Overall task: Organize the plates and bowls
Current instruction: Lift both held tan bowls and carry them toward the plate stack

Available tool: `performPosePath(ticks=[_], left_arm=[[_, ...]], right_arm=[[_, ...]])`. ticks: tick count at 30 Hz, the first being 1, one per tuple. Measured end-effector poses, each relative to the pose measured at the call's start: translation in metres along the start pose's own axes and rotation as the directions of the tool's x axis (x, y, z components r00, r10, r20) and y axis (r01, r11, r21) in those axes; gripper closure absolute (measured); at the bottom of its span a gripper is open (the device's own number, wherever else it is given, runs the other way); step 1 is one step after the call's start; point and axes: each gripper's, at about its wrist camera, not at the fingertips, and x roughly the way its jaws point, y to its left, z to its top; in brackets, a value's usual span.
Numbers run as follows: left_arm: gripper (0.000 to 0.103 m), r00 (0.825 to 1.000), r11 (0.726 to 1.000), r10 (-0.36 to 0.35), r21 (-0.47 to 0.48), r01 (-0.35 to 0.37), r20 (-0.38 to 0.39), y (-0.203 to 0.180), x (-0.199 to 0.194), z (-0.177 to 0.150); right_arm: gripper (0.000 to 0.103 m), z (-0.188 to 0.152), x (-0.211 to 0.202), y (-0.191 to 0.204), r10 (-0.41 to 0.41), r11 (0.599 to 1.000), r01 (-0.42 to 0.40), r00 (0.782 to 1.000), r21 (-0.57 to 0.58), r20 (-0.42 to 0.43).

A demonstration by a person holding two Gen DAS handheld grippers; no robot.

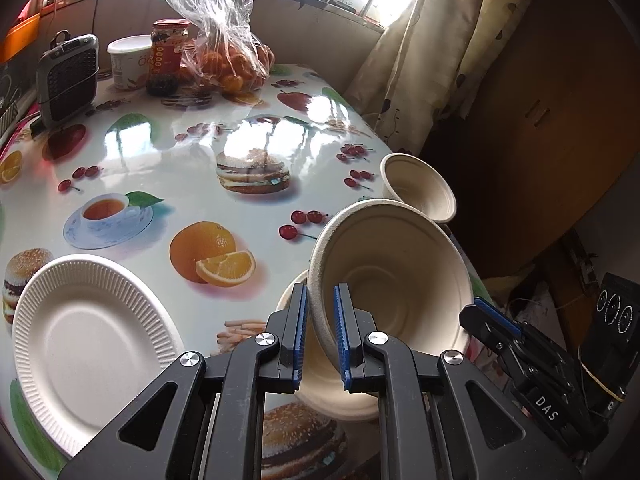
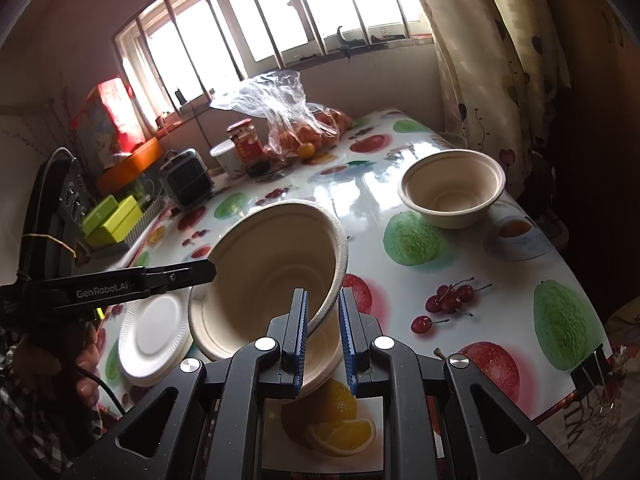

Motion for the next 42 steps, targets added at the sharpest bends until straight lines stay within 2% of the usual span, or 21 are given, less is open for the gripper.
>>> performPosePath(ticks=[18, 42], left_arm=[[0.089, 0.999, 0.999, 0.021, -0.029, -0.022, -0.044, 0.010, 0.011, -0.018], [0.089, 0.997, 0.998, 0.027, -0.051, -0.031, -0.074, 0.016, 0.023, -0.021]], right_arm=[[0.087, -0.017, 0.011, 0.001, -0.001, 1.000, 0.001, 0.999, 0.008, -0.051], [0.086, -0.023, 0.027, -0.002, -0.014, 1.000, 0.015, 0.996, 0.005, -0.086]])
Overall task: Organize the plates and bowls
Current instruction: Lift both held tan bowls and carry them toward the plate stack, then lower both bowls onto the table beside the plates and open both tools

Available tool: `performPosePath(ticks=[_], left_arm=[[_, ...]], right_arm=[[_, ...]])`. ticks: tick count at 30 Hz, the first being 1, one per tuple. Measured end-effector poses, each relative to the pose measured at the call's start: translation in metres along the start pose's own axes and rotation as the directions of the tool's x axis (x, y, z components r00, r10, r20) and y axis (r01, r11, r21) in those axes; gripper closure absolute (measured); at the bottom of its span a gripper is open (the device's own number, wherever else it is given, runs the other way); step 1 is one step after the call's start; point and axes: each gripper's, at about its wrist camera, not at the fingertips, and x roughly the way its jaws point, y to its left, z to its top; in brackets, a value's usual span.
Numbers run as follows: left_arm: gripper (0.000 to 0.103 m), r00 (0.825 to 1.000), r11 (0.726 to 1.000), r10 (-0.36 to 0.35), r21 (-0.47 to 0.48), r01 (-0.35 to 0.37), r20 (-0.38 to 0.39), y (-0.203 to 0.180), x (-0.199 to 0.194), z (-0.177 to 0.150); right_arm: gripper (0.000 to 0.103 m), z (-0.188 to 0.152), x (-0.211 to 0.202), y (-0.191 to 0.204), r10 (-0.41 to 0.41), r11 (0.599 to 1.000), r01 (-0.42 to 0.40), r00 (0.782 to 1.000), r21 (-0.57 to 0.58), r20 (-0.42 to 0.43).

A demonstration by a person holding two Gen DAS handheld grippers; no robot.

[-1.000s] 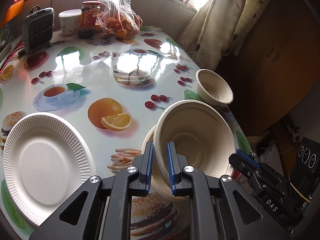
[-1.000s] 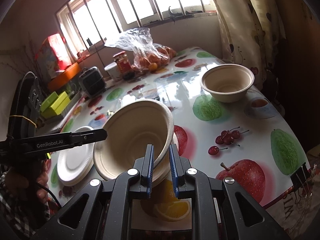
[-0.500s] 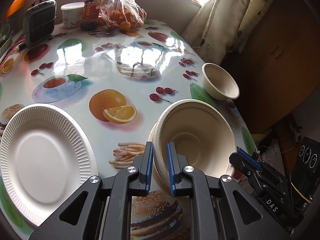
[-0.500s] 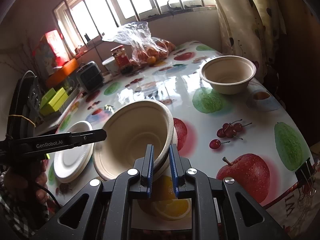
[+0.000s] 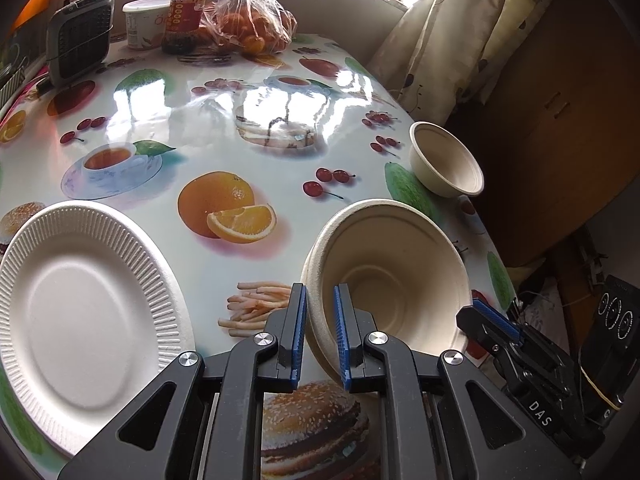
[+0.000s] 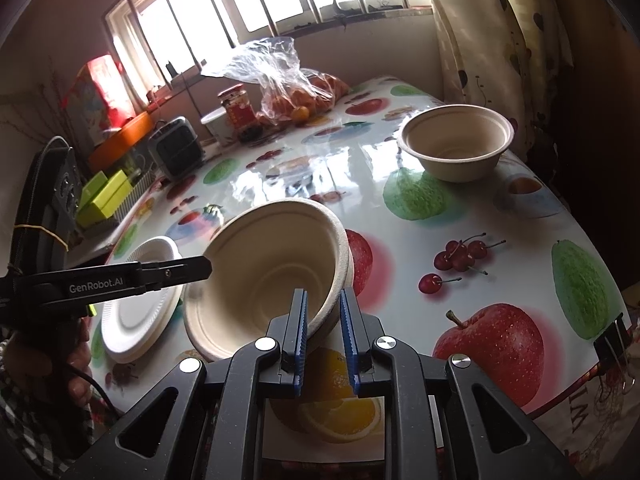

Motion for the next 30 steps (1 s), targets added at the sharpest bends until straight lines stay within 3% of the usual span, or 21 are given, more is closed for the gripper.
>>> performPosePath(ticks=[18, 28, 30], left_arm=[[0.082, 1.000, 1.000, 0.017, 0.007, -0.017, -0.006, 0.002, 0.002, 0.001], [0.075, 0.999, 0.999, 0.038, 0.025, -0.038, 0.000, -0.003, 0.002, 0.008], [0.069, 0.999, 0.999, 0.040, 0.029, -0.040, 0.000, -0.005, 0.003, 0.010]], right_arm=[[0.085, 0.001, -0.001, -0.002, 0.001, 1.000, -0.001, 1.000, 0.003, 0.004], [0.075, 0.005, -0.001, -0.006, -0.002, 1.000, 0.001, 1.000, 0.008, 0.008], [0.073, 0.007, -0.001, -0.008, -0.004, 1.000, 0.004, 1.000, 0.012, 0.010]])
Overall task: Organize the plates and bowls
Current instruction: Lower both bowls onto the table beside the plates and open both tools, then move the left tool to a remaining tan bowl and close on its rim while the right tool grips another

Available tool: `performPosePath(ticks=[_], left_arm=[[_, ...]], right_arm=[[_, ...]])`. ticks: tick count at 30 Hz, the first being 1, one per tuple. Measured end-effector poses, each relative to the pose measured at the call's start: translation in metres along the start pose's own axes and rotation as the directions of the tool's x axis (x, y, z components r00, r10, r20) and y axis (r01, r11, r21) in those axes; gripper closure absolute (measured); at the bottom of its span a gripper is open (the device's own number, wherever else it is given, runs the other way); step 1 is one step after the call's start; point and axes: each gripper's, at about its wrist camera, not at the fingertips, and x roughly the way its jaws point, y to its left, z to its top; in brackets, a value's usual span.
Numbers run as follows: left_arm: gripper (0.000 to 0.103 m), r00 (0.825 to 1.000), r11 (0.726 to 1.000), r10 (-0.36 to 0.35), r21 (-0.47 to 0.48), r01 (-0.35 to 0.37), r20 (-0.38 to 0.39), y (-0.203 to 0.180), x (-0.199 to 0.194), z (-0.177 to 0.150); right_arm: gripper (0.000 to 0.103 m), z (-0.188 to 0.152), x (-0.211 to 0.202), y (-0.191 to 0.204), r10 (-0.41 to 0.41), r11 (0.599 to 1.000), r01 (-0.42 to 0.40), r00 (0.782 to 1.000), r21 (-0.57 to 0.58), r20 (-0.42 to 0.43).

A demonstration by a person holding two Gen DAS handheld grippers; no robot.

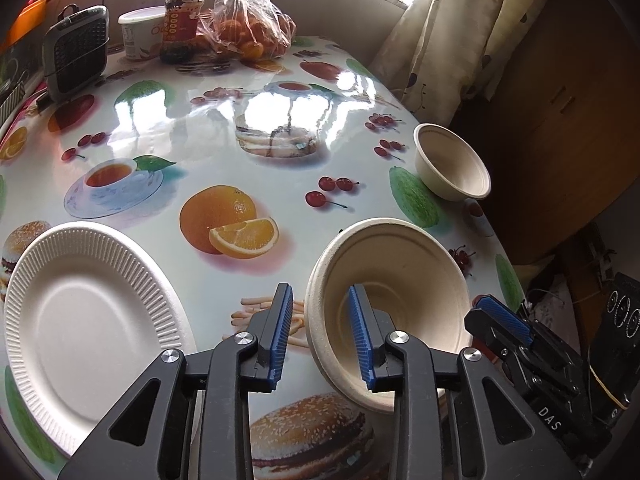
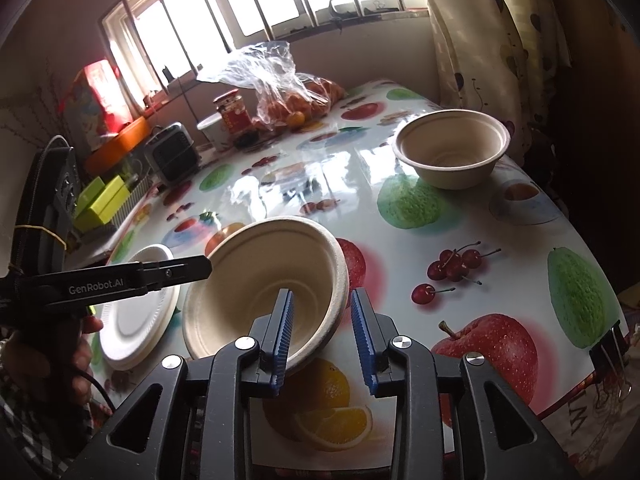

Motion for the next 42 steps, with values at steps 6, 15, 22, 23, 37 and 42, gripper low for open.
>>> performPosePath(ticks=[6, 15, 22, 23, 37, 42], left_arm=[[0.066, 1.000, 1.000, -0.005, 0.013, 0.005, 0.002, -0.008, 0.003, 0.010], [0.053, 1.000, 0.998, -0.023, 0.054, 0.023, 0.006, -0.029, 0.011, 0.035], [0.052, 0.999, 0.993, -0.033, 0.115, 0.032, 0.010, -0.054, 0.021, 0.064], [0.052, 0.999, 0.991, -0.037, 0.128, 0.036, 0.006, -0.058, 0.023, 0.068], [0.052, 1.000, 0.970, -0.011, 0.241, 0.010, 0.001, -0.101, 0.054, 0.126], [0.052, 0.999, 0.975, -0.015, 0.220, 0.022, -0.033, -0.107, 0.075, 0.142]], right_arm=[[0.070, 0.004, 0.000, -0.006, -0.004, 1.000, 0.004, 1.000, 0.010, 0.004], [0.058, 0.019, -0.007, -0.027, -0.054, 0.998, 0.052, 0.998, 0.036, 0.044], [0.051, 0.042, -0.012, -0.055, -0.132, 0.991, 0.129, 0.988, 0.046, 0.083], [0.051, 0.046, -0.012, -0.060, -0.147, 0.989, 0.143, 0.985, 0.049, 0.086], [0.050, 0.095, -0.004, -0.116, -0.263, 0.964, 0.255, 0.960, 0.080, 0.101], [0.050, 0.108, 0.006, -0.124, -0.273, 0.961, 0.267, 0.958, 0.072, 0.092]])
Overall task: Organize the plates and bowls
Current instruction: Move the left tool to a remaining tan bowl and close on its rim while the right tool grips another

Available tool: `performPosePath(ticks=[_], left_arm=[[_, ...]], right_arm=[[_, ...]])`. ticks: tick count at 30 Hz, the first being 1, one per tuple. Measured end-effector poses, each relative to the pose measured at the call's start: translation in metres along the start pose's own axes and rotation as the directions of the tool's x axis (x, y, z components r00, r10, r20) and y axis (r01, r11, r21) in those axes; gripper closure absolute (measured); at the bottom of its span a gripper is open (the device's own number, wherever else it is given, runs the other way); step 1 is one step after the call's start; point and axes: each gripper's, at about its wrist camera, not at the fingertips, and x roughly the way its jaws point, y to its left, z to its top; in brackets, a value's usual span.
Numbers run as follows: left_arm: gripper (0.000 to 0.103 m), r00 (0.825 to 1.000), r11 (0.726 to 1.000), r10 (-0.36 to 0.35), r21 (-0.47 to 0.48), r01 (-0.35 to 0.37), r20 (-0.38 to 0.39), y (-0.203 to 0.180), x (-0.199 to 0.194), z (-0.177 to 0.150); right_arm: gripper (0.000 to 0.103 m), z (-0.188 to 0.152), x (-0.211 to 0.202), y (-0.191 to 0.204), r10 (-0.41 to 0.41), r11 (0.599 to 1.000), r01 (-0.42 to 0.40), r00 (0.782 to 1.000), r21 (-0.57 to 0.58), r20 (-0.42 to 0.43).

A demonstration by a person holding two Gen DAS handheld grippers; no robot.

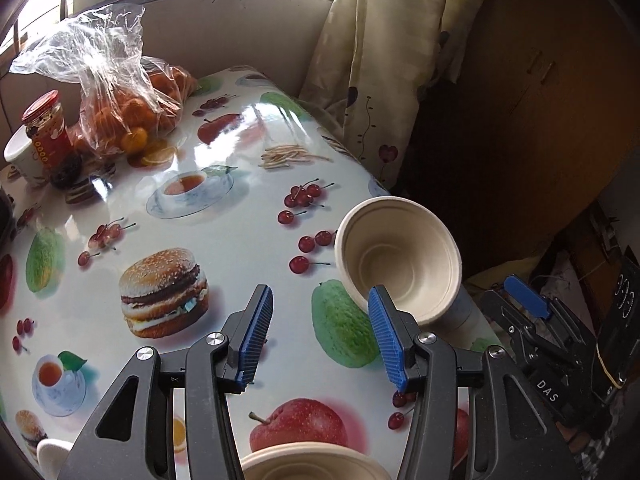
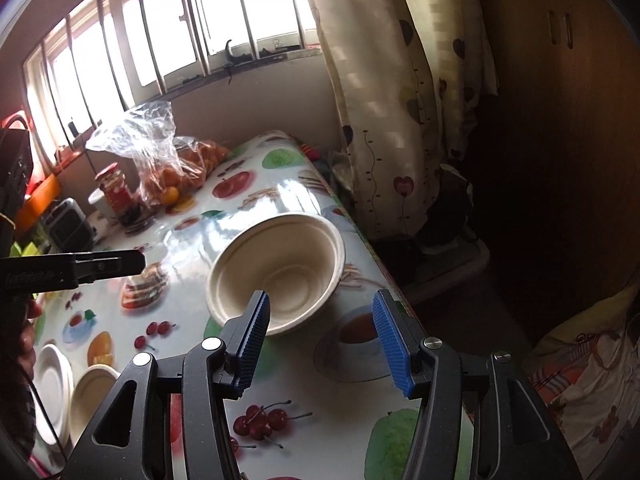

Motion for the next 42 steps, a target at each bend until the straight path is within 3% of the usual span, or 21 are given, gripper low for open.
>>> performPosePath(ticks=[5, 18, 29, 42], left_arm=[[0.052, 1.000, 1.000, 0.007, 0.023, -0.007, -0.021, -0.007, 0.020, 0.011], [0.052, 0.990, 0.993, -0.086, -0.087, 0.076, -0.109, -0.002, 0.060, 0.016], [0.052, 0.987, 0.989, -0.105, -0.118, 0.090, -0.121, 0.001, 0.074, 0.019], [0.076, 0.981, 0.986, -0.135, -0.120, 0.119, -0.138, -0.002, 0.080, 0.016]], right_arm=[[0.049, 0.008, 0.015, -0.003, -0.008, 1.000, 0.008, 1.000, -0.007, -0.017], [0.050, 0.013, 0.046, -0.007, 0.002, 1.000, -0.002, 0.999, 0.003, -0.049], [0.068, 0.012, 0.061, -0.006, 0.023, 1.000, -0.022, 0.997, 0.015, -0.077], [0.076, 0.009, 0.064, -0.003, 0.024, 1.000, -0.023, 0.996, 0.013, -0.085]])
